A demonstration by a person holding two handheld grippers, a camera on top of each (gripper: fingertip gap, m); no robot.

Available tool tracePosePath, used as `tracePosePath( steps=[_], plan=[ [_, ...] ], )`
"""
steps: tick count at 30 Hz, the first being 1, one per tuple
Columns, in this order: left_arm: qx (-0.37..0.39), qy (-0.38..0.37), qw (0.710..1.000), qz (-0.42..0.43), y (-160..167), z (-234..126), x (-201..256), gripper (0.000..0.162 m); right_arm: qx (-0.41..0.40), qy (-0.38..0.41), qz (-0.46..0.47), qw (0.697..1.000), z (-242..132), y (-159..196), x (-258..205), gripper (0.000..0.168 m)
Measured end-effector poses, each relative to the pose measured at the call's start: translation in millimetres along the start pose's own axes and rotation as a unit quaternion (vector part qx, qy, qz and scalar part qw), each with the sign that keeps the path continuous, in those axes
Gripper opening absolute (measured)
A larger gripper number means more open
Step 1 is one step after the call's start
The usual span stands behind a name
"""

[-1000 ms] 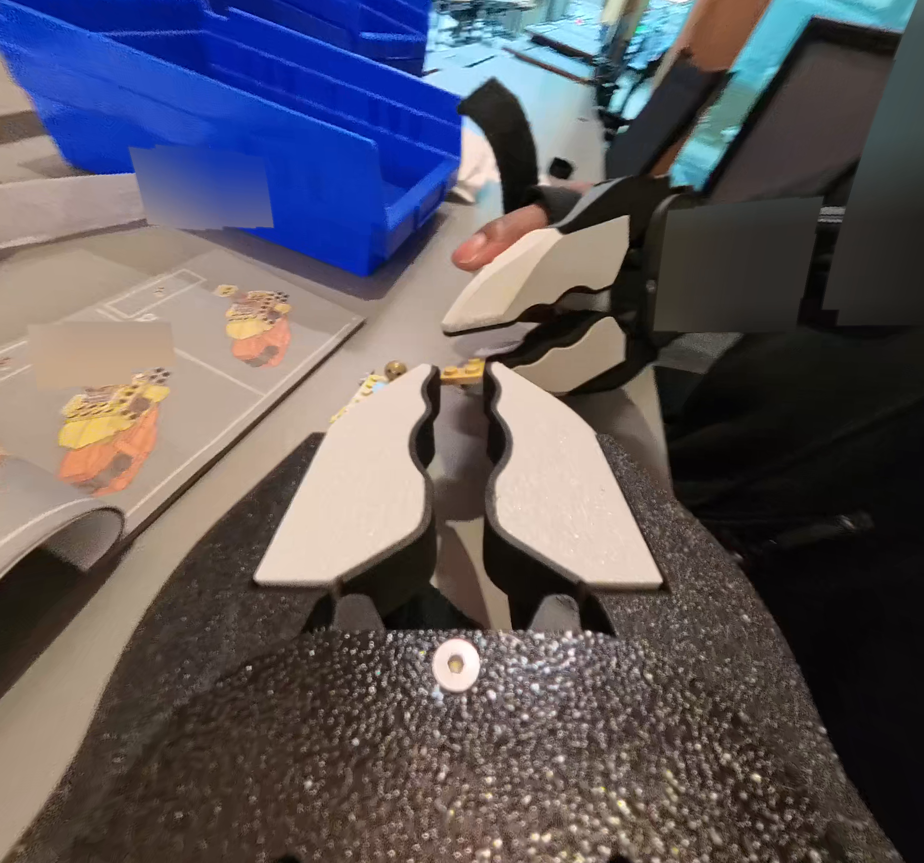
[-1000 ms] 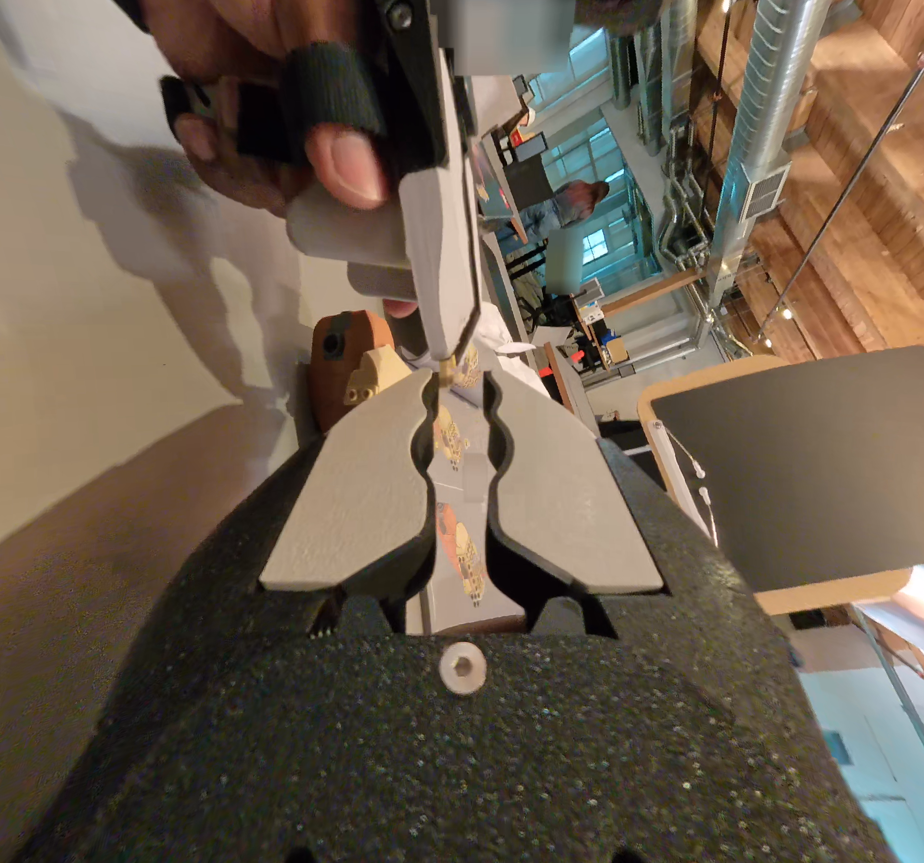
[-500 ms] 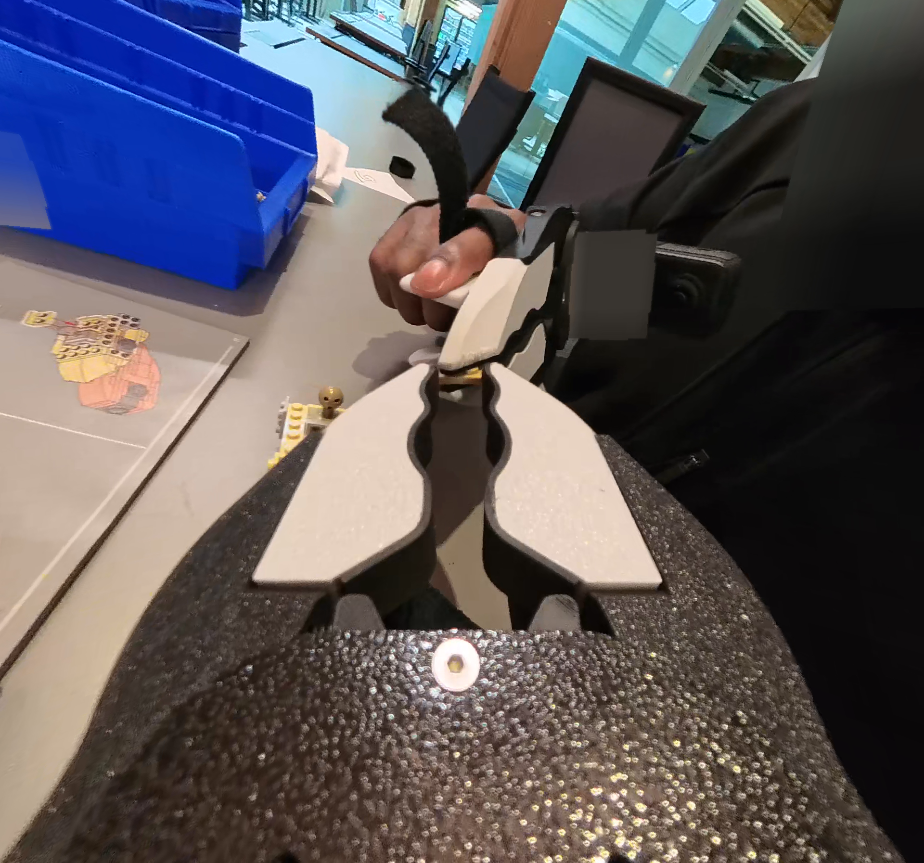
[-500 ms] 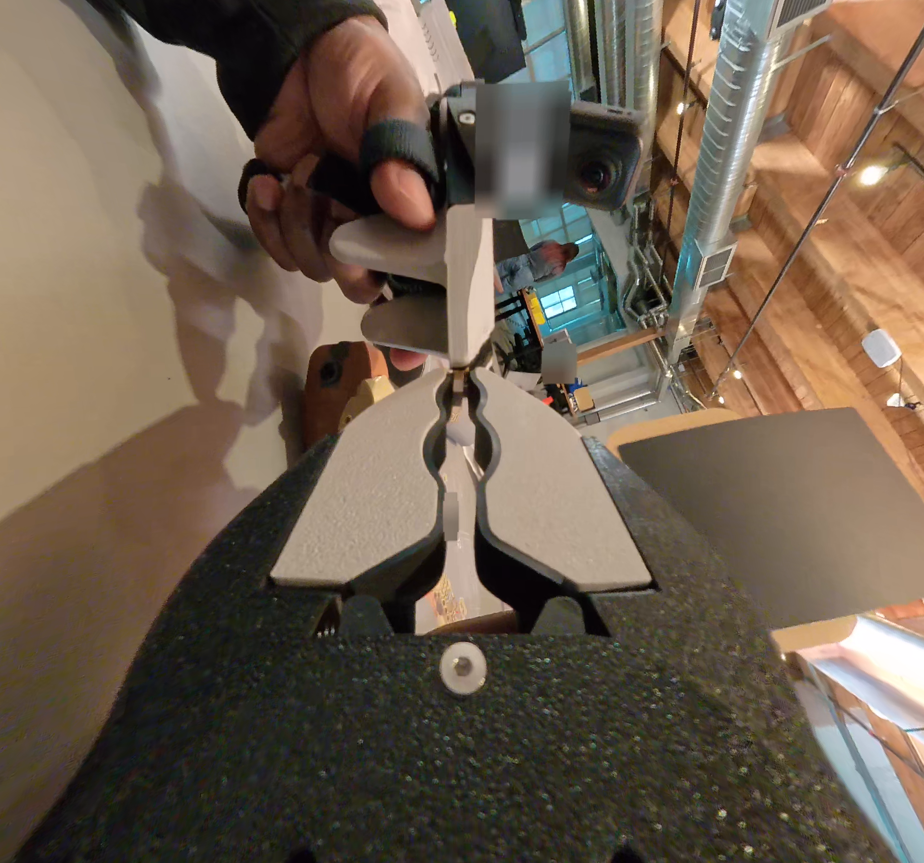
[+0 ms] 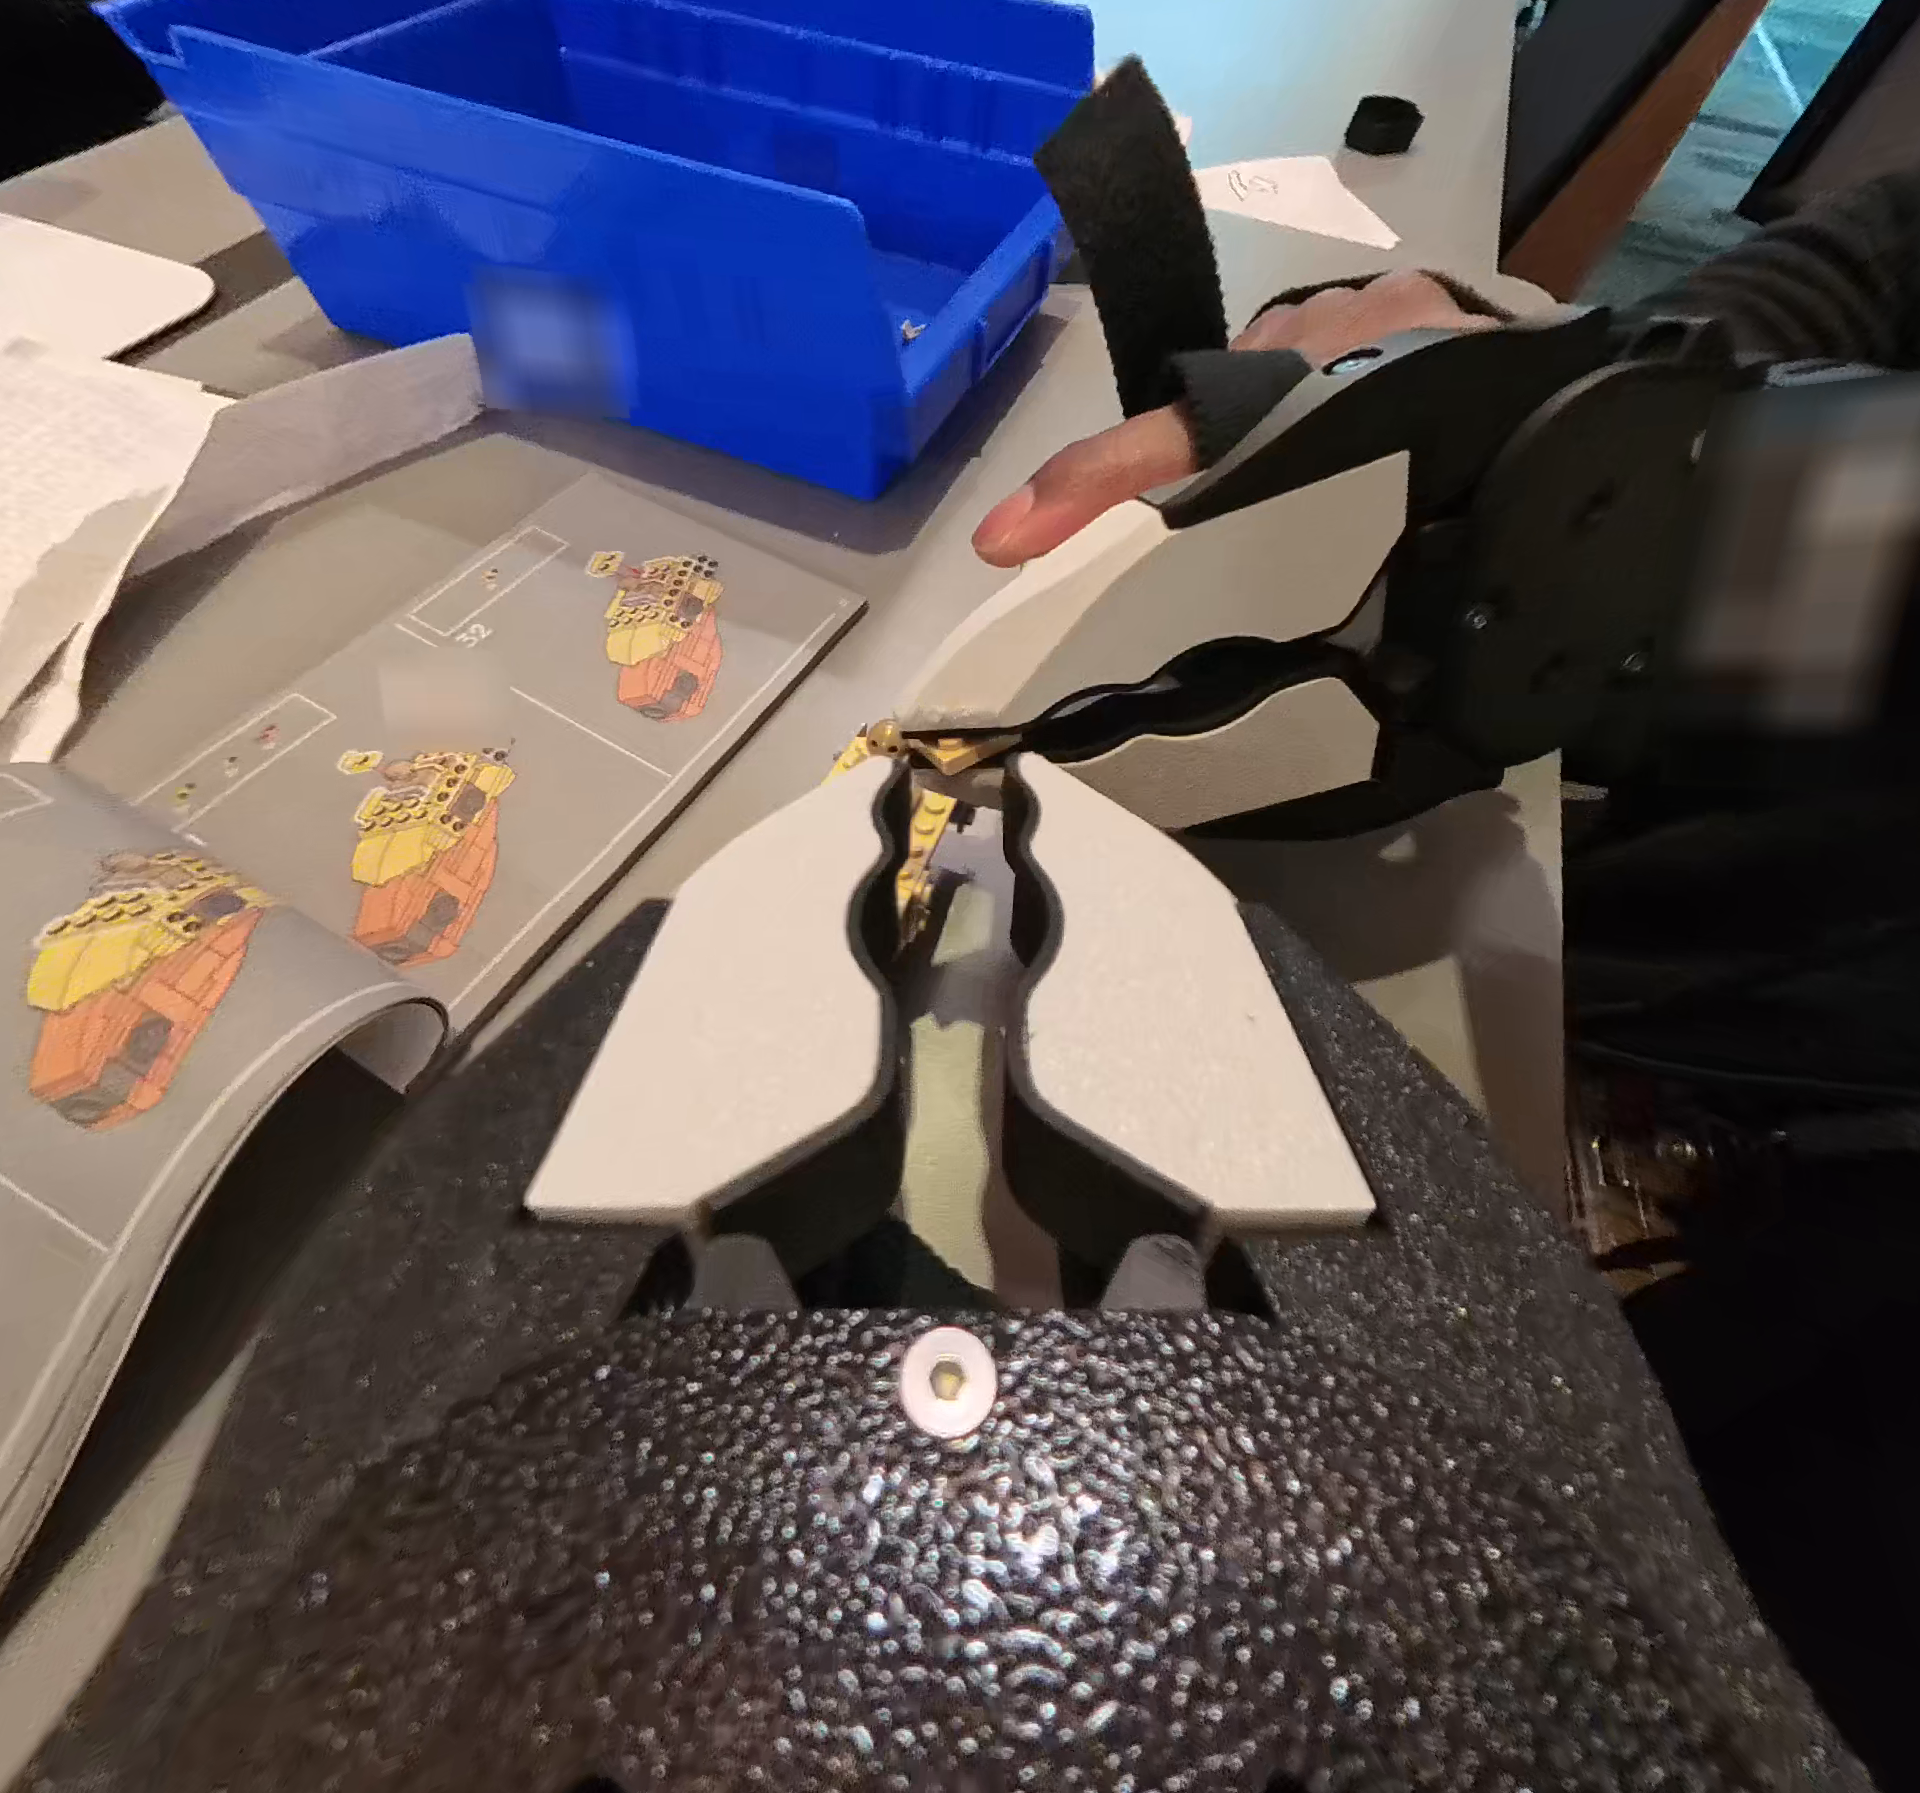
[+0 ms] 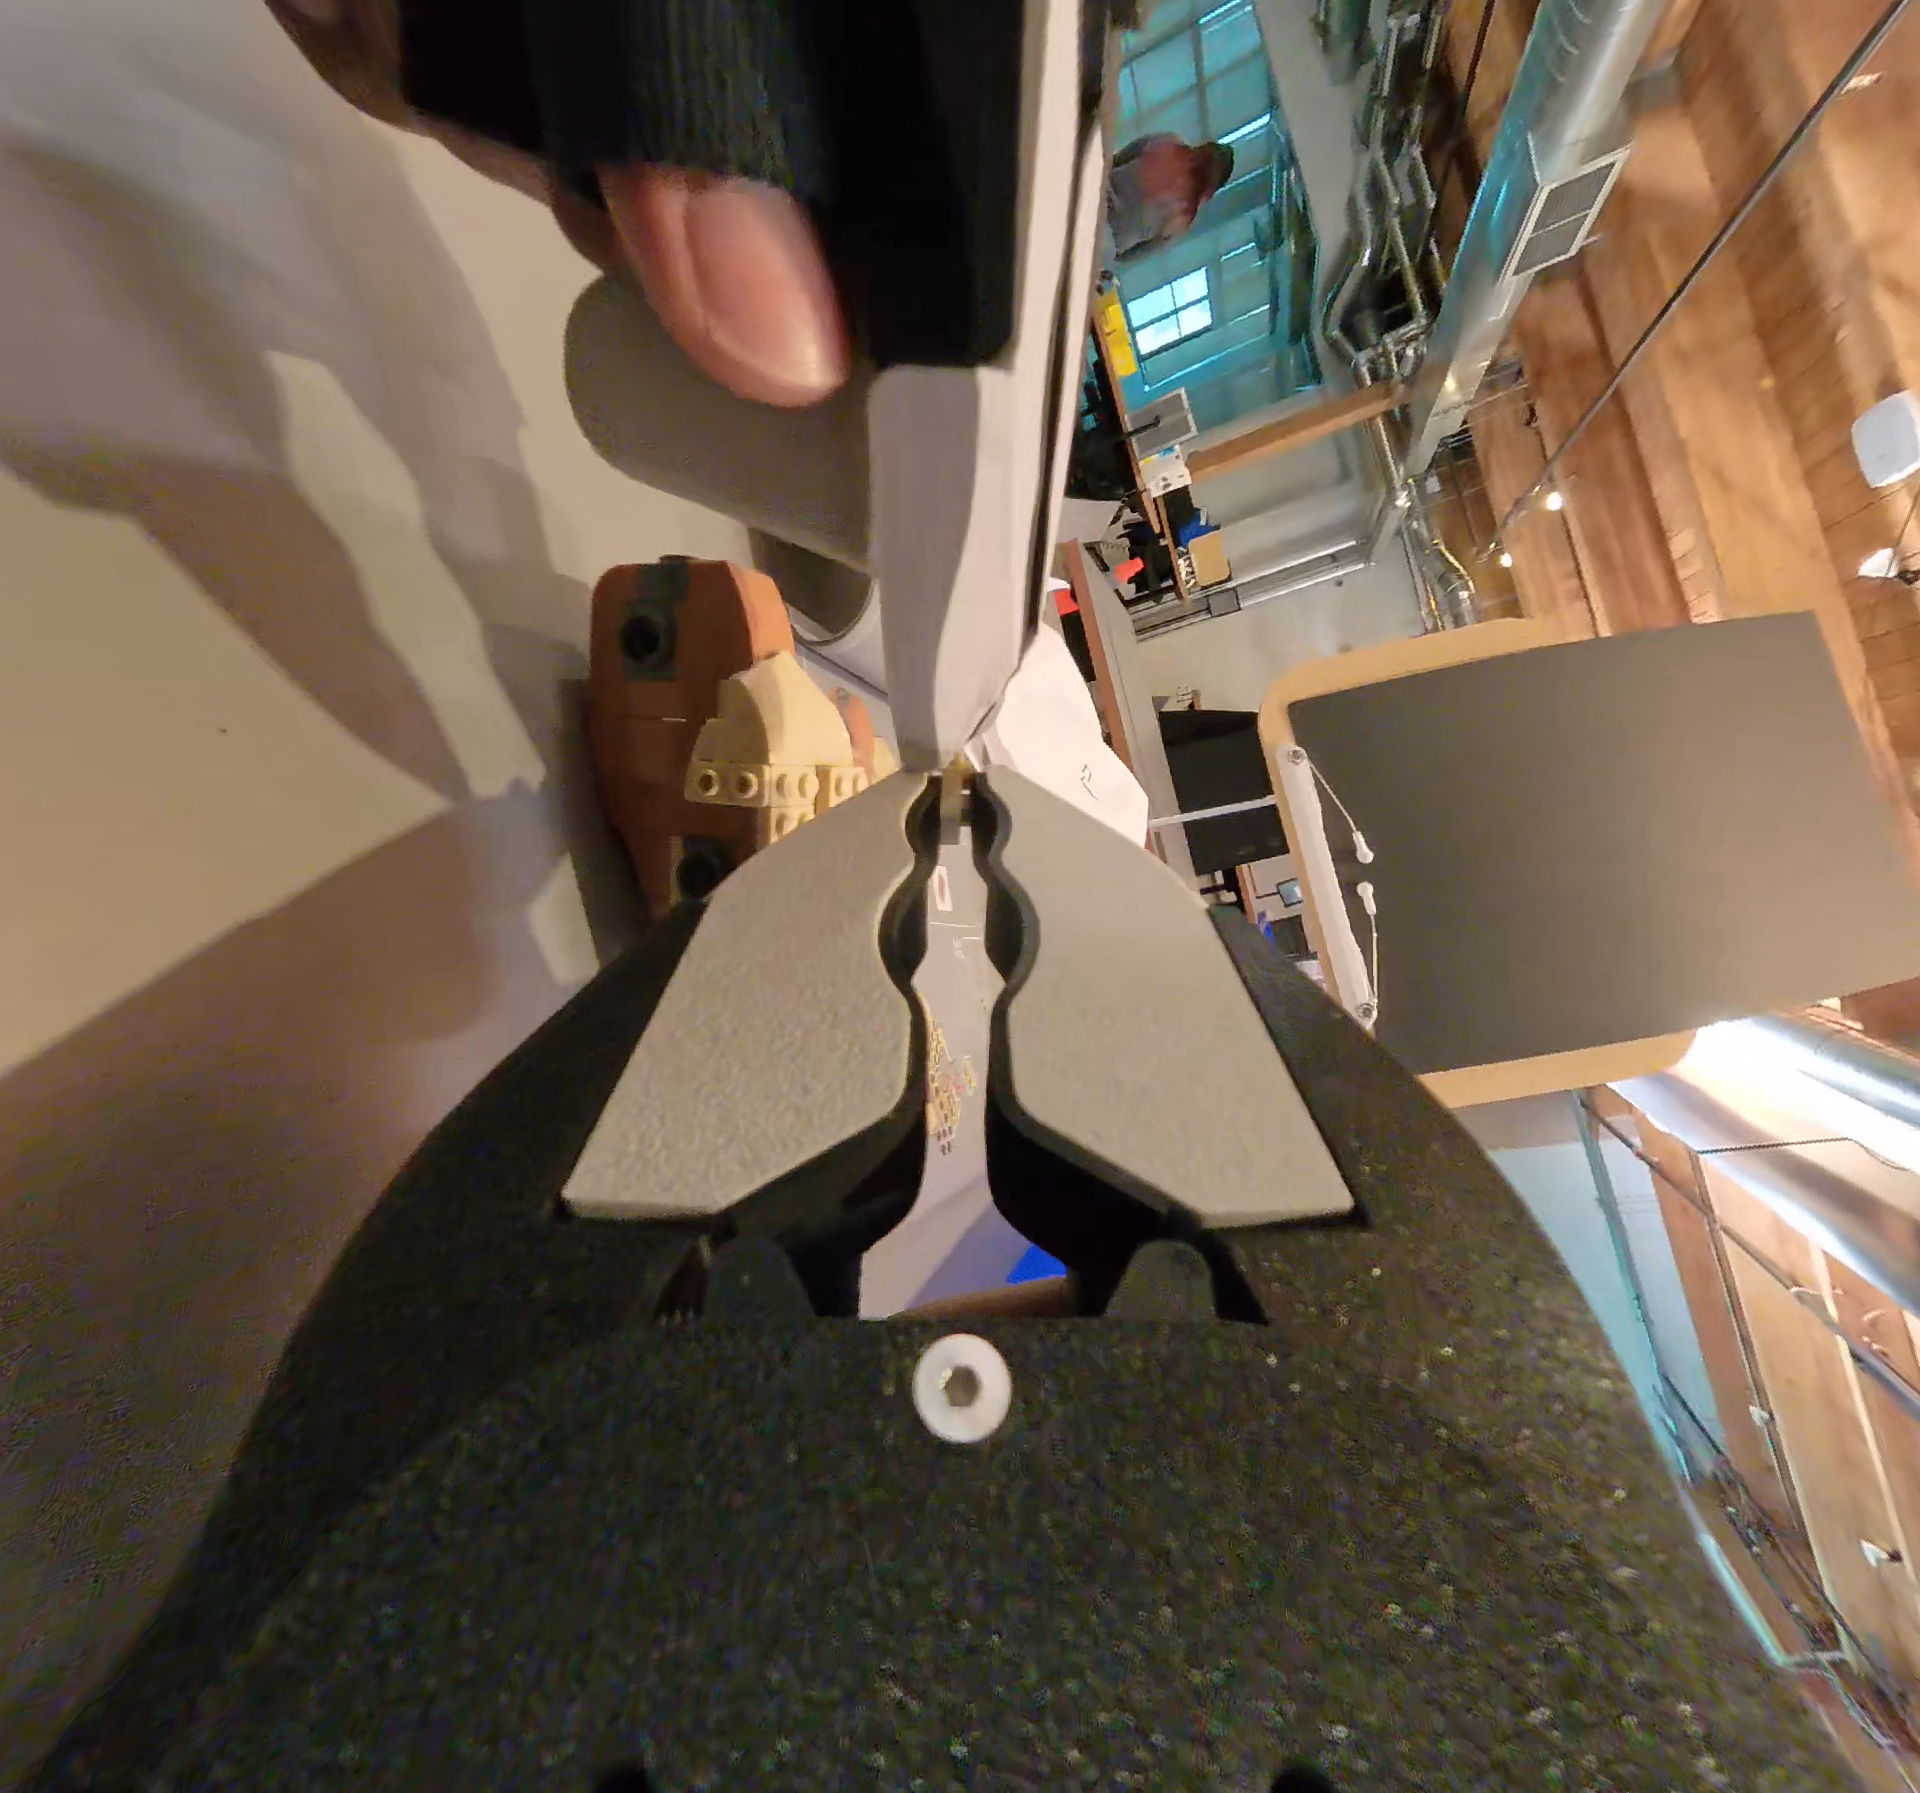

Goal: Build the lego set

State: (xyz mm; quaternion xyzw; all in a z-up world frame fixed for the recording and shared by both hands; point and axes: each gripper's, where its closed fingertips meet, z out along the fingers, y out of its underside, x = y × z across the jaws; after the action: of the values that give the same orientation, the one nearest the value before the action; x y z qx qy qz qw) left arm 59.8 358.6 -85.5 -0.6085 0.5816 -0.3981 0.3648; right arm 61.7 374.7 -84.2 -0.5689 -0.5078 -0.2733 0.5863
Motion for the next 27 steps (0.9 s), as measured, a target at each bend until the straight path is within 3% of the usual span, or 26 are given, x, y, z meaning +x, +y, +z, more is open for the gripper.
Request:
tracePosePath(
  steps=[16, 27],
  plan=[
    [0.050, 0.109, 0.988, -0.096, 0.2, -2.4, 8.2, 0.000, 0.029, -0.002, -0.001, 1.000, -1.1, -6.9, -2.5, 0.006],
    [0.053, 0.109, 0.988, -0.099, 6.5, -0.5, 0.1, 0.000, 0.028, -0.025, 0.043, 0.998, 4.7, 0.7, -4.9, 0.006]
  ],
)
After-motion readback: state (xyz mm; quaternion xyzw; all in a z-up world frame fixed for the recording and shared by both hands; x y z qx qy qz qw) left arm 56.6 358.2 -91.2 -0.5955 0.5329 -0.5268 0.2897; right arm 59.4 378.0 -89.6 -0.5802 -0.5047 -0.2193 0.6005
